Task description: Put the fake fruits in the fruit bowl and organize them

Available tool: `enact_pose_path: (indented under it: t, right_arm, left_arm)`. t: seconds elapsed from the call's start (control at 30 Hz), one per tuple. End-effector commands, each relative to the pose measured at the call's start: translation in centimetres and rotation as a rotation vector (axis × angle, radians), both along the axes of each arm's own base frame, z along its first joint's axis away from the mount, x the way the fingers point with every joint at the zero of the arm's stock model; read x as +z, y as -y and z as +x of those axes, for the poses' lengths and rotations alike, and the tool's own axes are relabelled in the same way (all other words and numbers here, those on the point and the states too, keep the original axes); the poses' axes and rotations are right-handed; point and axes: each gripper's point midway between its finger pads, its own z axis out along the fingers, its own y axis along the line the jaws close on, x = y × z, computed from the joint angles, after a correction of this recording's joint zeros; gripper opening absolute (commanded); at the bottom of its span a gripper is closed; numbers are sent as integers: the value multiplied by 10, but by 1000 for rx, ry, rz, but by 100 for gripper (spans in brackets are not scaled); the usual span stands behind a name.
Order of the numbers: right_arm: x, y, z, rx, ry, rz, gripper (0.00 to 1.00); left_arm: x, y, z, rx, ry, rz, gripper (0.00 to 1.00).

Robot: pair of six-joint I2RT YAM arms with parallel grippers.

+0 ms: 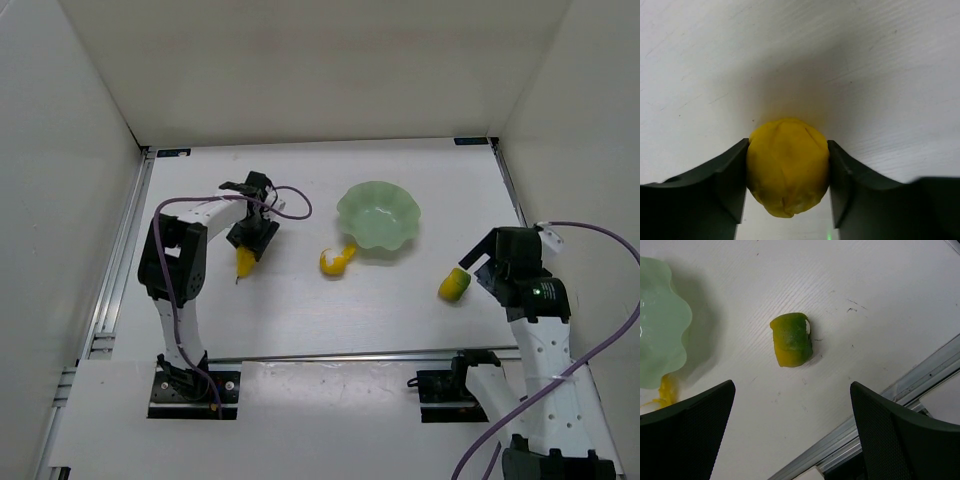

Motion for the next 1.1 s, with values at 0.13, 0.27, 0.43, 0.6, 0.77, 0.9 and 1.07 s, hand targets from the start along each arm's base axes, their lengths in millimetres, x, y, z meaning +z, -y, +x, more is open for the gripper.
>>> enact_pose_path:
  t: [0.13, 0.27, 0.43, 0.6, 0.77, 0.9, 1.07]
  right_arm:
    - [22, 1, 28, 37, 66, -38, 100]
    - [20, 1, 40, 43, 64, -44, 100]
    - [-1, -4, 45, 55, 17, -17, 100]
    - [-14, -6, 49, 55, -42, -5, 100]
    - [-52, -15, 49, 50, -192, 47, 100]
    - [-74, -20, 54, 44, -292, 76, 100]
    - [-92, -22, 53, 26, -368, 94, 100]
  left_arm:
    - [35, 9, 1, -29, -10, -20, 18]
    - [89, 41, 18, -136, 83, 28, 13]
    - [152, 130, 72, -333, 388, 31, 17]
    - [154, 230, 89, -472, 598, -40, 19]
    - [177, 303, 111, -487, 738, -191, 25]
    - [174, 338, 123, -503, 806, -236, 30]
    - [168, 345, 115, -542, 810, -214, 100]
